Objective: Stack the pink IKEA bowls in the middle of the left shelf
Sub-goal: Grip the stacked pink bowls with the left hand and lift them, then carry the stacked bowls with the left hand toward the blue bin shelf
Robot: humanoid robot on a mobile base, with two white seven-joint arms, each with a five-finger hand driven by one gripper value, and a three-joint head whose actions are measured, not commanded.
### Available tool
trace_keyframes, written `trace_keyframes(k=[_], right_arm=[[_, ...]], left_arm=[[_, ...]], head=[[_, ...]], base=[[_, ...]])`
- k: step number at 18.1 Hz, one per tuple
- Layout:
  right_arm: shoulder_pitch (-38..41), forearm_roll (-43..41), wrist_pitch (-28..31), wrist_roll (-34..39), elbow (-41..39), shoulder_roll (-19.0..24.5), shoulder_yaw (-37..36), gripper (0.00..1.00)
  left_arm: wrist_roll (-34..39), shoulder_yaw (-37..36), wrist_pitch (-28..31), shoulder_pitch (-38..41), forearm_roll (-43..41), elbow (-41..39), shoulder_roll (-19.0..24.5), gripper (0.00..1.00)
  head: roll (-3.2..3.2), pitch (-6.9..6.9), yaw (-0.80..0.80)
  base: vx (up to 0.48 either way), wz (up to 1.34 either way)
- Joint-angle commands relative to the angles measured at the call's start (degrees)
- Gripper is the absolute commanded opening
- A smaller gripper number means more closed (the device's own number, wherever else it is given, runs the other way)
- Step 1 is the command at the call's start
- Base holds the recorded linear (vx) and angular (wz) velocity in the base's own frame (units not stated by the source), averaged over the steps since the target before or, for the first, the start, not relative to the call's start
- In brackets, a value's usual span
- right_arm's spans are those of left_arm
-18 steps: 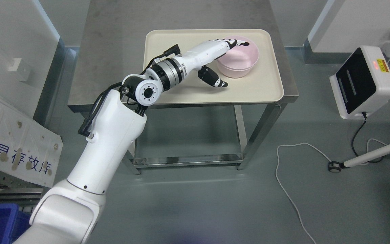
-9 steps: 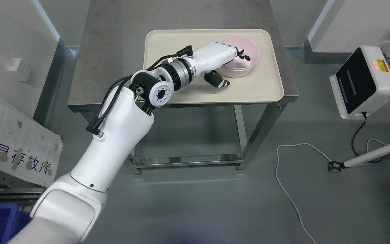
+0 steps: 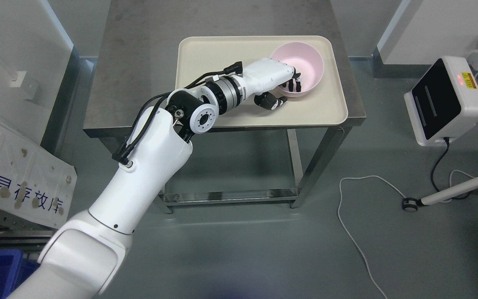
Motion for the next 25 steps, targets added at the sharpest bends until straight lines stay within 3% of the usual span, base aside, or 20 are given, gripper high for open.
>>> trace_keyframes(k=[1,7,9,14,18,25], right_arm=[[0.0,0.44,0.02,0.09,0.0,-1.0,-0.61,1.0],[0.0,0.44,0.02,0.18,0.0,-1.0,-0.61,1.0],[0.0,0.44,0.02,0.09,0.0,-1.0,-0.61,1.0],[0.0,0.44,0.02,0.18,0.0,-1.0,-0.61,1.0],[0.0,0.44,0.02,0.18,0.0,-1.0,-0.61,1.0],[0.0,0.44,0.02,0.09,0.0,-1.0,-0.61,1.0]], left_arm=[[-0.23,2.73,-2.25,-0.07,-0.06,2.15,1.01,0.0],[0.66,12.74,-8.31,-0.86,2.74,-0.3,1.01,0.0],[-0.13,15.47,-8.84,-0.69,7.13,-1.97,1.01,0.0],[-3.29,21.1,-13.5,2.91,9.08,-6.63,1.01,0.01],[-7.34,26.71,-21.66,7.04,10.92,-9.71,1.01,0.02],[-6.82,30.07,-21.85,12.49,11.98,-14.2,1.01,0.04]], head=[[0.0,0.0,0.0],[0.0,0.0,0.0],[0.0,0.0,0.0],[0.0,0.0,0.0],[0.0,0.0,0.0],[0.0,0.0,0.0]], base=[[0.0,0.0],[0.0,0.0],[0.0,0.0],[-0.002,0.0],[-0.06,0.0],[-0.223,0.07]])
